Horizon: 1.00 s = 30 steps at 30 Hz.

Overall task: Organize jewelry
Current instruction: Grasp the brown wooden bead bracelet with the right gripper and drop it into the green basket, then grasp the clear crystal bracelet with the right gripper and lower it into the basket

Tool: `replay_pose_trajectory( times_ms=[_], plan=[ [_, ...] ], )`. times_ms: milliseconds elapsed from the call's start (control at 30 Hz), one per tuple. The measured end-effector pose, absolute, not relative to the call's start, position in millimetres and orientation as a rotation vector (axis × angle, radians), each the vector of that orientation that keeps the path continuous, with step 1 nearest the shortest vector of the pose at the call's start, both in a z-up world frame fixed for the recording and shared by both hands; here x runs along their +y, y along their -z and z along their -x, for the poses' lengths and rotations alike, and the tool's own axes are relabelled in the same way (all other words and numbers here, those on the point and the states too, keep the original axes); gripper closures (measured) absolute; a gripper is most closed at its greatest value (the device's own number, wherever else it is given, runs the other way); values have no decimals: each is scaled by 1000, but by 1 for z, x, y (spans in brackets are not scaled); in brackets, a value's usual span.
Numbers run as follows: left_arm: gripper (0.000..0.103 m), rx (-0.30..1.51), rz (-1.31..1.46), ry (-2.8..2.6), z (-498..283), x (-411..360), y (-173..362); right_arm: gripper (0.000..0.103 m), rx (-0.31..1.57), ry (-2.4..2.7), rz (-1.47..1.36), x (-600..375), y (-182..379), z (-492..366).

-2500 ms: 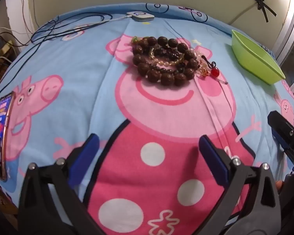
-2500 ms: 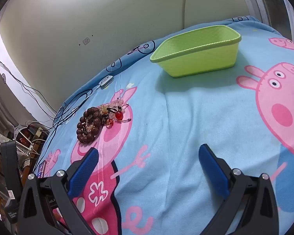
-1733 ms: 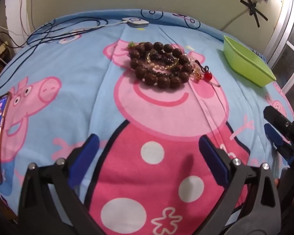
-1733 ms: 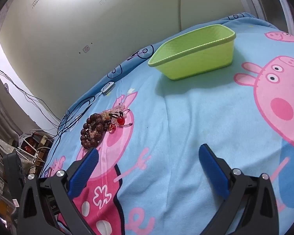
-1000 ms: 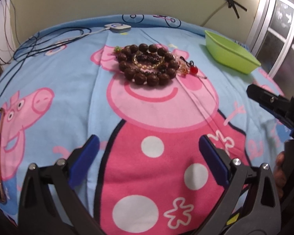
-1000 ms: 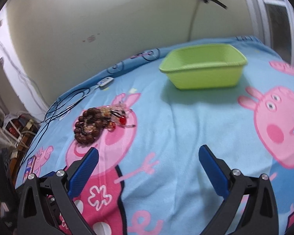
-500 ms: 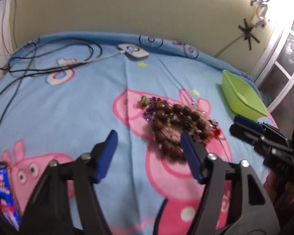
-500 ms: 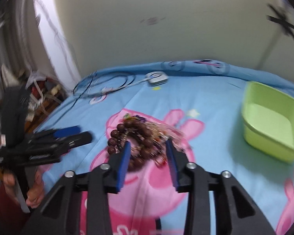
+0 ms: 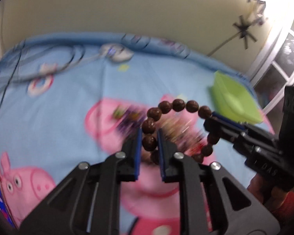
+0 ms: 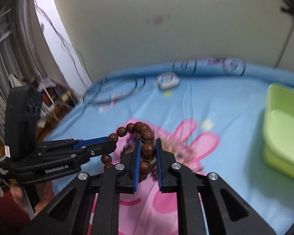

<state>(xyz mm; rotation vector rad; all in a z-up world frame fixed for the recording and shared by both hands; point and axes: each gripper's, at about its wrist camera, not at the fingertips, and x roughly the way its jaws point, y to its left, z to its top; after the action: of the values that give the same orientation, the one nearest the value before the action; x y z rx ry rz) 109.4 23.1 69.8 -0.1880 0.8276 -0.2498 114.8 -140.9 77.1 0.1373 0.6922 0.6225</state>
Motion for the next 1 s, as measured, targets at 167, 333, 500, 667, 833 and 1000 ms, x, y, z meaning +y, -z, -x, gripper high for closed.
replay_pose_trajectory(
  times_ms=[167, 333, 500, 667, 833, 1000],
  plan=[
    [88, 758, 112, 400, -163, -65, -110, 103, 551, -475, -186, -213, -108, -120],
    [88, 790, 62, 500, -228, -170, -95, 103, 562, -250, -293, -310, -92, -137],
    [88, 867, 13, 469, -247, -219, -69, 103, 652, -138, -297, -345, -63, -153],
    [85, 870, 59, 459, -225, -190, -75, 77, 535, -41, -372, -354, -63, -138],
    [67, 808, 170, 381, -175, -83, -94, 71, 421, -101, -414, -349, -86, -105],
    [67, 847, 219, 143, -132, 28, -76, 74, 533, -356, -309, -278, -85, -105]
  ],
)
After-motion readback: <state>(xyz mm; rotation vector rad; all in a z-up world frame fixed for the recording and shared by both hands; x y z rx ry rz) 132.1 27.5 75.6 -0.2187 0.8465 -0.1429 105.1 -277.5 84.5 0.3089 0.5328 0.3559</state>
